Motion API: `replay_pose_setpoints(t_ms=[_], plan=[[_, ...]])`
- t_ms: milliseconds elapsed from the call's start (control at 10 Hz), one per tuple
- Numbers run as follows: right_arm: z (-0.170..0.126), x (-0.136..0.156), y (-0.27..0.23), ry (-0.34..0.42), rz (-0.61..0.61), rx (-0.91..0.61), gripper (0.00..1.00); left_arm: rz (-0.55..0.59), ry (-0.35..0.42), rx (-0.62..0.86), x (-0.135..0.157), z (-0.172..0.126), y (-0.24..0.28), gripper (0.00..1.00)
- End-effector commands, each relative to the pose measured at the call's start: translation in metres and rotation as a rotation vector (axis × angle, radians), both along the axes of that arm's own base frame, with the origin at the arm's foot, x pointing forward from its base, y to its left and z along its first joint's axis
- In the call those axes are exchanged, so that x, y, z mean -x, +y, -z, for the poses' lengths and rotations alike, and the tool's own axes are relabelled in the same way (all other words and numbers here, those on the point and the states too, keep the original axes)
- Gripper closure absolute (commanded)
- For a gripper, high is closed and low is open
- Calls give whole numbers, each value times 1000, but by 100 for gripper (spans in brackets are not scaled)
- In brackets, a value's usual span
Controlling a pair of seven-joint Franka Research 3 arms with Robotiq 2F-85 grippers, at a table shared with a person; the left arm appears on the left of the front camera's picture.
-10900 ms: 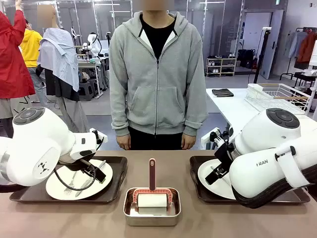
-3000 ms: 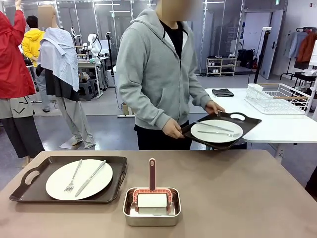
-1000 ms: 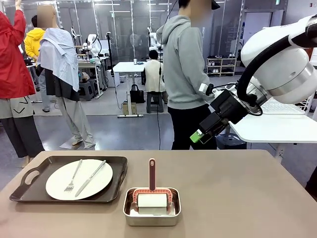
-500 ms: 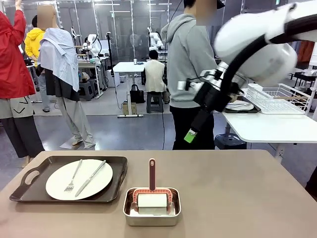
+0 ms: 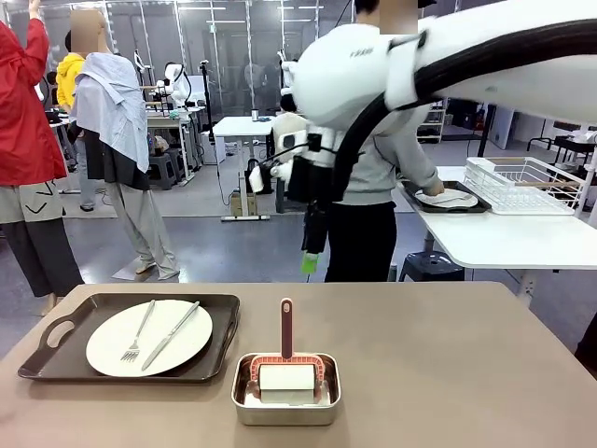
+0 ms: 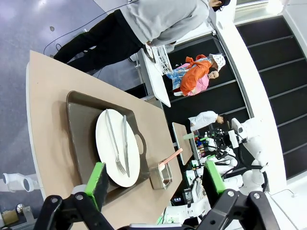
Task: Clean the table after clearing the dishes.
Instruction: When the left (or right) Handle tray is removed, use the left hand (or right hand) to clean the left (or right) side of the table with the Lint Roller.
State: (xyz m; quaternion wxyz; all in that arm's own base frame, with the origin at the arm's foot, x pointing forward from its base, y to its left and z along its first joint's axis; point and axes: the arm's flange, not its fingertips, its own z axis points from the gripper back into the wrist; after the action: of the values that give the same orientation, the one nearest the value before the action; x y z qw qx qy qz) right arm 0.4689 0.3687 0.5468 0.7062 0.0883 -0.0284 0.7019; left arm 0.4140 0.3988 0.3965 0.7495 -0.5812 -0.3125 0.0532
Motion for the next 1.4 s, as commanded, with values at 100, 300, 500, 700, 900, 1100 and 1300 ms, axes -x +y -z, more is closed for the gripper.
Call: replay_pose_setpoints(t_ms=[100,300,500,700,900,1100,1300], plan=[[23,-13,35,11,-94,46,0,-1,3,-10,2,-2,2,0],[45,-13,50,44,-110,53,0,-1,3,-10,2,-2,2,0],[59,-15,58,39,-138,53,0,-1,3,-10,2,-2,2,0],[70,-20,63,51,-120,83,0,-1,3,-10,2,-2,2,0],[78,-20,64,73,-112,89,0,-1,3,-10,2,-2,2,0],[92,-21,64,89,-82,72,0,-1,3,-10,2,-2,2,0],[109,-19,56,126,-76,74,0,-1,3,-10,2,-2,2,0]])
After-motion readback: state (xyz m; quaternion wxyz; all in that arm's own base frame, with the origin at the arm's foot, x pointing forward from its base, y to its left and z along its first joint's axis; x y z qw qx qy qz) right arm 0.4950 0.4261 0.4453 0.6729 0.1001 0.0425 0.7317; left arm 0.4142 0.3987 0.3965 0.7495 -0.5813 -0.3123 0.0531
